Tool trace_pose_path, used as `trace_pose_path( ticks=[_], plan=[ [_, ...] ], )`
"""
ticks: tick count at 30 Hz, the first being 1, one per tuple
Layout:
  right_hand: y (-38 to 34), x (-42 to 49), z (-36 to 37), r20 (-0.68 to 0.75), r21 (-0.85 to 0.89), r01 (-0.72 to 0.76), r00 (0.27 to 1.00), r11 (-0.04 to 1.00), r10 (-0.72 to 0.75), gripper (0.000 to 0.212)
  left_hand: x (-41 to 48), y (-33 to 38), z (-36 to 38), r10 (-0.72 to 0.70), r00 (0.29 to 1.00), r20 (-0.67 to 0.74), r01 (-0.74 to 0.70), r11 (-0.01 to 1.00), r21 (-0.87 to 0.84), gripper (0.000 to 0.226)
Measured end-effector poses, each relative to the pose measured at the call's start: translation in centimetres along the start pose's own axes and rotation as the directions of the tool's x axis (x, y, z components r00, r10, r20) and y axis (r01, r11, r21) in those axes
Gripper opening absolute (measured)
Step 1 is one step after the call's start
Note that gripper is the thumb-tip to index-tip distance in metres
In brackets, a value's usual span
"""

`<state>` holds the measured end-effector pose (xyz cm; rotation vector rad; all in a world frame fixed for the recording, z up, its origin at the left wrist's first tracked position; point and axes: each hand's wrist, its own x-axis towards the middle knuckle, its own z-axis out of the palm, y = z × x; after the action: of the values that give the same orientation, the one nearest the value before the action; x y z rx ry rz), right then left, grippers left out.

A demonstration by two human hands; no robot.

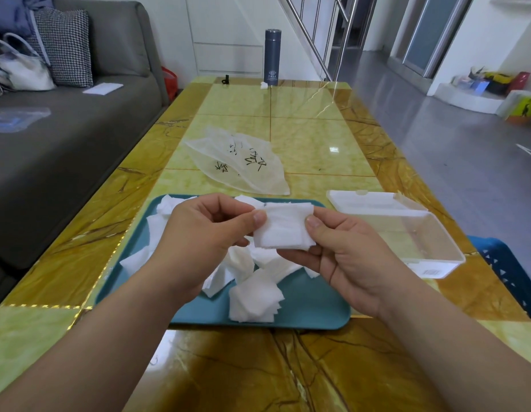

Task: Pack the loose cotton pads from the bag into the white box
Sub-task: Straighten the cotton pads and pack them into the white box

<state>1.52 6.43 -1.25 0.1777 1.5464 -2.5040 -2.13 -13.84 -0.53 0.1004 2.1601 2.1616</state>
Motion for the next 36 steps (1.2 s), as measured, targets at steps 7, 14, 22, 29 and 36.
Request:
trace_pose_path(
  ticks=[7,14,22,29,36],
  plan=[
    [0.4,0.5,-0.6,-0.118,-0.021,-0.008,0.993,1.000,0.005,0.026,0.2,0.8,-0.8,0.036,0.999,-0.009,-0.037,0.994,-0.105,0.010],
    [0.5,0.2,0.1,-0.027,-0.097,0.005,1.000,0.995,-0.008,0.030,-0.4,0.0,1.3,0.079,0.995,0.065,-0.085,0.993,0.088,0.013],
    [0.3,-0.1,0.4,0.016,-0.117,0.030,0.999,0.993,-0.029,0.030,-0.2,-0.7,1.1,0.089,0.996,0.028,-0.092,0.986,0.136,0.021],
    [0.7,-0.3,-0.2,0.009,-0.258,0.127,0.992,0.958,-0.129,0.031,-0.3,-0.7,0.8,0.052,0.995,0.088,-0.073,0.964,0.255,0.038],
    [1.5,0.0,0.0,-0.044,-0.507,0.119,0.986,0.853,-0.163,0.041,-0.4,-1.4,1.1,0.080,0.979,0.187,-0.135,0.944,0.301,0.007]
  ],
)
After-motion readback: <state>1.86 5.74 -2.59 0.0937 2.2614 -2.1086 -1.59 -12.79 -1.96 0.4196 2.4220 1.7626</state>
